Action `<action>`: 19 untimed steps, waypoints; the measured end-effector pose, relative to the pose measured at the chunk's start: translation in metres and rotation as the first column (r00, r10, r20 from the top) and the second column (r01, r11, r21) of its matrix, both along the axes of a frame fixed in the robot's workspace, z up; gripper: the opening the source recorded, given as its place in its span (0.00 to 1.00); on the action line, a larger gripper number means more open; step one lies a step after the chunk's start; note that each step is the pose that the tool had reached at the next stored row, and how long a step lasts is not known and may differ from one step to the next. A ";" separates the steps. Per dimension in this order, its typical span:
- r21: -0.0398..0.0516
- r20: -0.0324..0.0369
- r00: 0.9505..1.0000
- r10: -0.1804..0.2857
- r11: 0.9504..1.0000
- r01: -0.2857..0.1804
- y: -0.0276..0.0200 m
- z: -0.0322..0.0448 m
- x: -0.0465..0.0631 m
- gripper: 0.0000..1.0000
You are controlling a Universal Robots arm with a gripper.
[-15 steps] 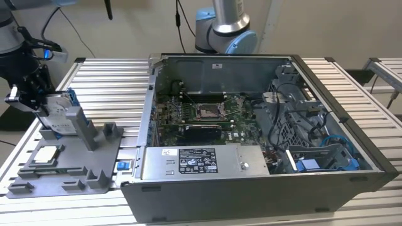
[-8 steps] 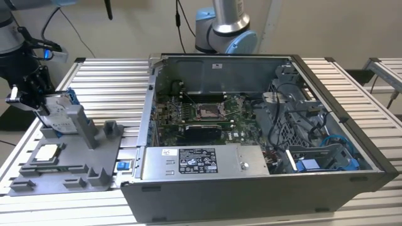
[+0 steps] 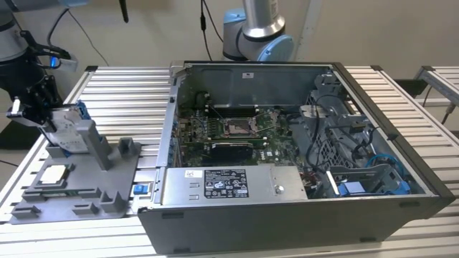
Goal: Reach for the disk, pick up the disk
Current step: 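Pick up the disk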
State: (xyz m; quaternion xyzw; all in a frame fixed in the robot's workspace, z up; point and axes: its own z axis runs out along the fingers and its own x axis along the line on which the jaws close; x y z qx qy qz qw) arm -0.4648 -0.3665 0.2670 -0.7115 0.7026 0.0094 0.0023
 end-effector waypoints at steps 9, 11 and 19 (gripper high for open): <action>0.000 0.000 1.000 0.000 1.000 0.000 0.0000 0.0001 0.000 0.00; 0.000 0.000 1.000 0.000 1.000 0.000 0.0000 0.0001 0.000 0.00; 0.001 0.000 1.000 0.000 1.000 0.000 0.0000 0.0001 0.000 0.00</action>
